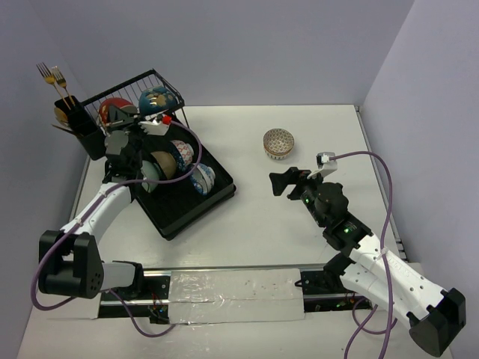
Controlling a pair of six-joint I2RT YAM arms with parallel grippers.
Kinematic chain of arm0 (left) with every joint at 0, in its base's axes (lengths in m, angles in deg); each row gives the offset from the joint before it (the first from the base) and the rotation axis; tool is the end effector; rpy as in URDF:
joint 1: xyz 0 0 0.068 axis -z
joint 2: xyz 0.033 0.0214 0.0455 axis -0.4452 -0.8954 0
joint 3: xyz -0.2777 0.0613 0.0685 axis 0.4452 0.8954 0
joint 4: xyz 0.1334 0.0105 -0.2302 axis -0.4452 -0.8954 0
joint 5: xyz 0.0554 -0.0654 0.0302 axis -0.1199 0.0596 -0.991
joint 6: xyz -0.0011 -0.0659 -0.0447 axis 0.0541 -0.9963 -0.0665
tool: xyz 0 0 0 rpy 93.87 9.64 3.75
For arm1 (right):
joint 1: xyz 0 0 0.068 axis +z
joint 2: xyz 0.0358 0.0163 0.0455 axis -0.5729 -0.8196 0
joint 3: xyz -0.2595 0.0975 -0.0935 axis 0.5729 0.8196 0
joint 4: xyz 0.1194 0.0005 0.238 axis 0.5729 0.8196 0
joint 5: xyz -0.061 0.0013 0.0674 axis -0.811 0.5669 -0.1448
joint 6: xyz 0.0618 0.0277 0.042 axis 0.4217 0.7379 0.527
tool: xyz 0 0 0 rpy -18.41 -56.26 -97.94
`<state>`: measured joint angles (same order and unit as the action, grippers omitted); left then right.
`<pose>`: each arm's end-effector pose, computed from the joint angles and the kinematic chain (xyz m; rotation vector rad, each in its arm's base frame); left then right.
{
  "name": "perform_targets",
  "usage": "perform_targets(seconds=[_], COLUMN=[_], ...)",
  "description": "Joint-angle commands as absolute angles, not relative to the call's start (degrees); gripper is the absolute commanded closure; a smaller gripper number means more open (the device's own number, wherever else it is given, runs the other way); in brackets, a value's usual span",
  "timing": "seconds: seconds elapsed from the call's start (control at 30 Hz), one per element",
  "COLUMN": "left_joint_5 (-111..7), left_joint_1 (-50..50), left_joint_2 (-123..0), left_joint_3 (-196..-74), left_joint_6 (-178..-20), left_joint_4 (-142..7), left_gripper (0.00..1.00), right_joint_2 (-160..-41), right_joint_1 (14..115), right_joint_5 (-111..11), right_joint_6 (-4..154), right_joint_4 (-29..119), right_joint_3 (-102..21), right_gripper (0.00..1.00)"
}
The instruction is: Load the bowls into the dish rack
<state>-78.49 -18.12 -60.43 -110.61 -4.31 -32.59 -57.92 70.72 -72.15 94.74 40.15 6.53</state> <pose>0.3304 -0.0265 0.3519 0.8753 1.2640 1.2792 0.1678 0.1001 0.2906 0.0529 1.7126 0.6052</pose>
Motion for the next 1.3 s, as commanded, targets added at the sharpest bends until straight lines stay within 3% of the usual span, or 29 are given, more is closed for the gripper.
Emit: perform_targets(seconds=[0.0,0.4,0.7,0.9,1.13,1.27], left_joint_5=[-77.63,-75.97,-74.29,-74.65,-74.47,-74.47], left_joint_1=[-17.83,-17.65,-17.47,-16.69,-15.98,-15.37], left_joint_2=[-56.82,-51.81,-49.35,-48.12,-47.23,-46.27], left_joint_3=[-109.54,-105.93,-102.77,-100.39,-100.92,-100.66], left_joint_6=[-4.5,-3.72,-0.73,-0.37,-0.9,-1.16], left_joint_4=[-26.47,-29.99,-33.86,-35.52,-39.22,-40.8], left_gripper=[0.97,0.94,0.85,0.75,0.74,0.68], right_joint_2=[-57.26,-56.82,-54.45,-54.54,-54.54,-54.54], right_joint_1=[71.08,71.08,70.99,71.08,70.99,71.08], right_joint_5=[-72.85,-72.23,-73.9,-73.64,-73.9,-74.08], right_joint_6=[94.47,95.0,94.91,95.17,95.26,95.26], right_joint_4=[36.65,36.65,36.91,36.65,36.65,36.65], right_joint_3=[7.23,7.14,7.76,7.93,8.02,8.02], right_gripper=[0.01,0.02,0.02,0.02,0.02,0.02])
